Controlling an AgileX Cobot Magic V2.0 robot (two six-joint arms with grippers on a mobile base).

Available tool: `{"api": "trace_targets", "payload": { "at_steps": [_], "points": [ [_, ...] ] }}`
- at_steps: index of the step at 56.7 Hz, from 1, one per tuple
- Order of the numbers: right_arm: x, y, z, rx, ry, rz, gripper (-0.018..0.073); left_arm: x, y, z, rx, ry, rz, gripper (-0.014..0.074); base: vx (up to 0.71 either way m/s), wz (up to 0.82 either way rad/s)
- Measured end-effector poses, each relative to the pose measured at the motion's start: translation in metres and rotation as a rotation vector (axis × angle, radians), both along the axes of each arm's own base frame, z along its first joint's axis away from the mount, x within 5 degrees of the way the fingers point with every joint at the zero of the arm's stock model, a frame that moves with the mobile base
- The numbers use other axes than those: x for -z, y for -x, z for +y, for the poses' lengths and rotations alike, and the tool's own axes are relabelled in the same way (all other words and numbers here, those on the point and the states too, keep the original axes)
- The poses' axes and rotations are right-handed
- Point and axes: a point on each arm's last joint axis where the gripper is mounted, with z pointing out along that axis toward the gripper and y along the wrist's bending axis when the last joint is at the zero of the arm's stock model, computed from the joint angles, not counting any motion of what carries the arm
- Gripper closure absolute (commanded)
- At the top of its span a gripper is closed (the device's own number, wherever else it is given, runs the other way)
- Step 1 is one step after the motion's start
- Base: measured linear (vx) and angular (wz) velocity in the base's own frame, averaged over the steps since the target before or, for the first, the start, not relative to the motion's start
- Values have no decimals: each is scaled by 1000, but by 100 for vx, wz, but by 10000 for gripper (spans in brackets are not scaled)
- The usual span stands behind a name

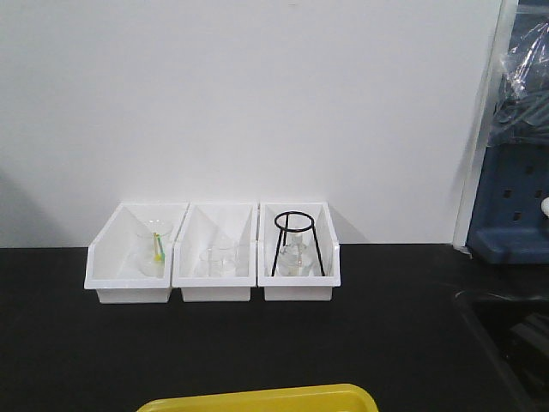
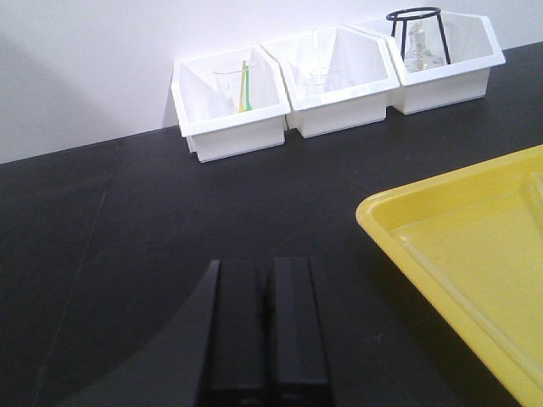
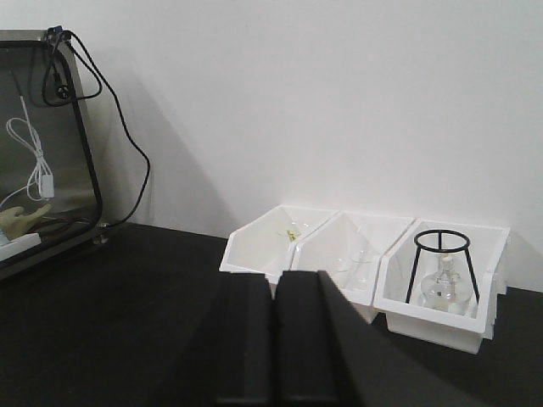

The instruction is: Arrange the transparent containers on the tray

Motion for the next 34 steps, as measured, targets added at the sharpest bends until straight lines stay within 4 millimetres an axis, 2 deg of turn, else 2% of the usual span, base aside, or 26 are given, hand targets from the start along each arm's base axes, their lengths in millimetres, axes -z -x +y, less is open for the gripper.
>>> {"api": "trace_targets", "payload": {
  "at_steps": [8,15,24,31,34],
  "points": [
    [-4,-3,-4,46,-89,0,572,0,0,0,0,0,0,600,0,0],
    [-2,-19,-13,207,-118,30,572,0,0,0,0,0,0,600,0,0],
    [25,-36,-24,393,32,244,572,0,0,0,0,0,0,600,0,0],
    [47,-33,-21,350,225,397,572,0,0,0,0,0,0,600,0,0],
    [54,-29,-21,317,268,385,572,0,0,0,0,0,0,600,0,0]
  ]
}}
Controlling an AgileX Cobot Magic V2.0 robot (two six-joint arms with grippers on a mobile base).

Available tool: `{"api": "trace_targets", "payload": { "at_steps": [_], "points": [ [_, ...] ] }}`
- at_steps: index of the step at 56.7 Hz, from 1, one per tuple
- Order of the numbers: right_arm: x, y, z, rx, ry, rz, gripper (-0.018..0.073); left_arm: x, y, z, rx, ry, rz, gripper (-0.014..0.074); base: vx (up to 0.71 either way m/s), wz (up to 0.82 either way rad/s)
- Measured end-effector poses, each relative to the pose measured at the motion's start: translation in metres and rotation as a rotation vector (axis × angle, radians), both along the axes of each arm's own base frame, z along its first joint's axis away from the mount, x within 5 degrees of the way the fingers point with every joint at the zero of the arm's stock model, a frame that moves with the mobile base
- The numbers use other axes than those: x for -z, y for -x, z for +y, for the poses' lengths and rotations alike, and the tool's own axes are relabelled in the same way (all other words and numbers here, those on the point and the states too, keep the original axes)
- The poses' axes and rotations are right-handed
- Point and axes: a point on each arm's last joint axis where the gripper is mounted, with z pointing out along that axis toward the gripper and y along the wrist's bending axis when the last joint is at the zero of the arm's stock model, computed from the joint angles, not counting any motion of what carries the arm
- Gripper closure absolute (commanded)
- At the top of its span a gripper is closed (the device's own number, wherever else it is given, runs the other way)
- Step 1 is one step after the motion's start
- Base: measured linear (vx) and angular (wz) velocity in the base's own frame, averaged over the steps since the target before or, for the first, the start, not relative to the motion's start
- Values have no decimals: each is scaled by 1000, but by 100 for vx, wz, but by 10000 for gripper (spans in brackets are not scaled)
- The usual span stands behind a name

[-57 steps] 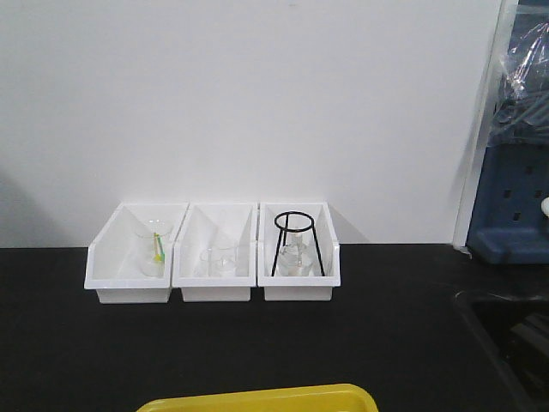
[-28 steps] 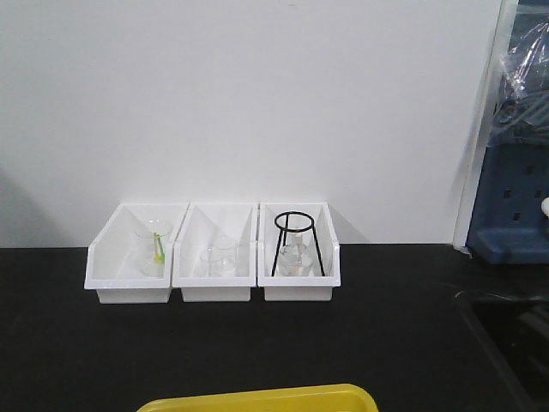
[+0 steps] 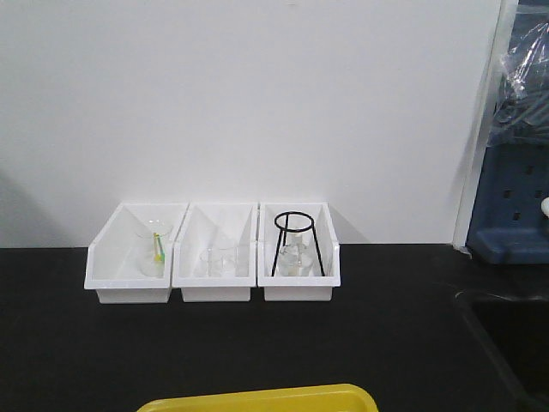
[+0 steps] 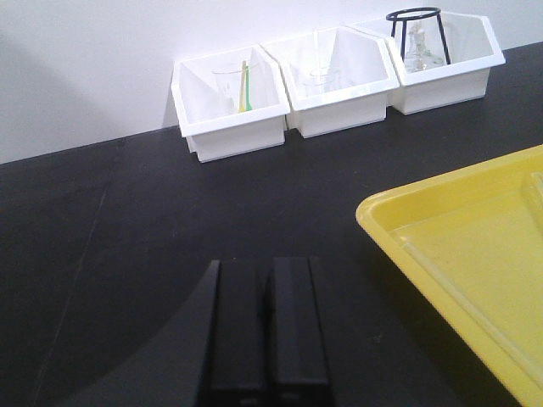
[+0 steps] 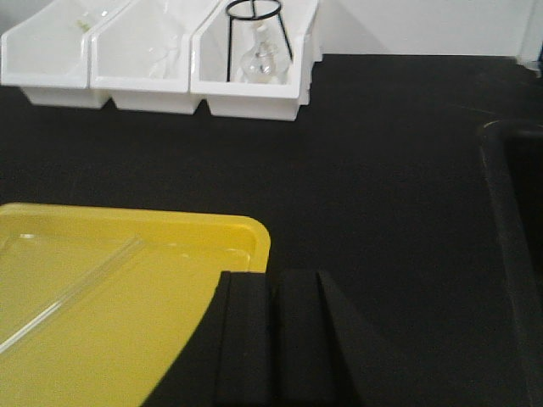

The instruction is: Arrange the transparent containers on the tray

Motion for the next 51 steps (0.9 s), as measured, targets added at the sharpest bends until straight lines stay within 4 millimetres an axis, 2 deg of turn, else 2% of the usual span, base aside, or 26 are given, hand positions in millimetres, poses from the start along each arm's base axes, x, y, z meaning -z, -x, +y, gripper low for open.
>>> {"api": "trace_targets", "payload": {
  "at_steps": [7,15,26,36,51],
  "points": [
    [20,14,-7,-11,-6,-113,572,0,0,0,0,0,0,600,0,0],
    [51,35,-26,128,-64,-262,572,0,0,0,0,0,0,600,0,0],
    [97,58,-44,310,17,-348,572,0,0,0,0,0,0,600,0,0],
    [99,68,-47,356,46,-434,572,0,0,0,0,0,0,600,0,0],
    [102,69,-46,352,63,-409,572,0,0,0,-1,-1,4,600,0,0]
  ]
}}
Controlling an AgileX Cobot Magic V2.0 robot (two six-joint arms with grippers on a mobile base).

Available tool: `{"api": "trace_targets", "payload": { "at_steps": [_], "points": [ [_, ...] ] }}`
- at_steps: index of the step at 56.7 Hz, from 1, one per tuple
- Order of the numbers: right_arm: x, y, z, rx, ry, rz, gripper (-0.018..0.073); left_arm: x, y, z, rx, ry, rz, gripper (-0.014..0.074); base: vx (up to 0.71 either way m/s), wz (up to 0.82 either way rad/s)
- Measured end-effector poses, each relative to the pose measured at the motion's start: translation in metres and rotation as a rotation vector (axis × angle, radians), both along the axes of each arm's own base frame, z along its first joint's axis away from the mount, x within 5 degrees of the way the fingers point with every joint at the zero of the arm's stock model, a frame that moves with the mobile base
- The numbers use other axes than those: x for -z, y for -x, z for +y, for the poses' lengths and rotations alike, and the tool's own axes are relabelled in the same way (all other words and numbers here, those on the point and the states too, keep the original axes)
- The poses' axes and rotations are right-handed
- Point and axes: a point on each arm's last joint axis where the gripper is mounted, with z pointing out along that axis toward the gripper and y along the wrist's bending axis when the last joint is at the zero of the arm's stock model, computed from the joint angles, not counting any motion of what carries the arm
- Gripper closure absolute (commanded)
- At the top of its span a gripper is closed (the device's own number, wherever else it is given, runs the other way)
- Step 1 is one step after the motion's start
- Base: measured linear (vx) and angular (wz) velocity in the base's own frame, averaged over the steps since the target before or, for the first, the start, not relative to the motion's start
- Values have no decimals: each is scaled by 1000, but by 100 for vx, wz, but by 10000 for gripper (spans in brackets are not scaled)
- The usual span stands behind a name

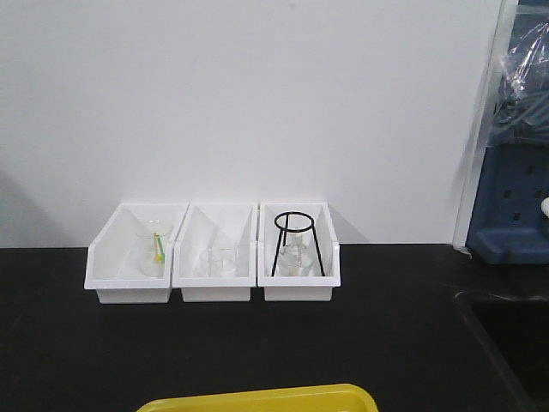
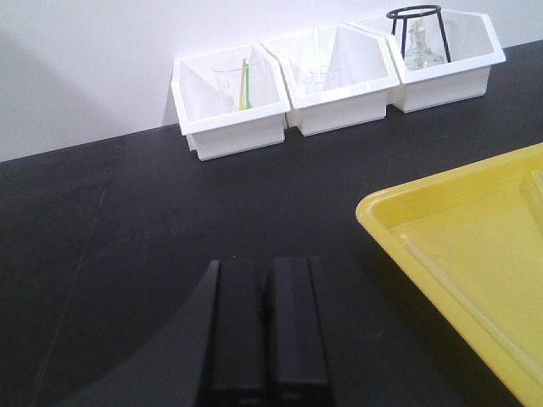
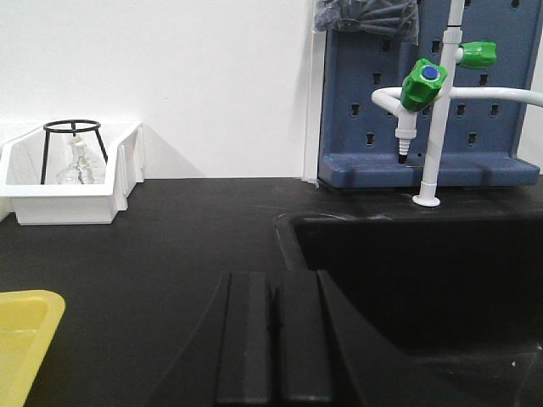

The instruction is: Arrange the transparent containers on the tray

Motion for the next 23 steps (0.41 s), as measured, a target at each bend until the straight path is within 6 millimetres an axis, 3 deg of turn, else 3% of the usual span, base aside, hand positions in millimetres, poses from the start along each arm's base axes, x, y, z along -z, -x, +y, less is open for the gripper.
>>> {"api": "trace_targets", "payload": {
  "at_steps": [23],
  "points": [
    [0,0,0,0,2,2,571,0,0,0,0,0,0,600,0,0]
  ]
}}
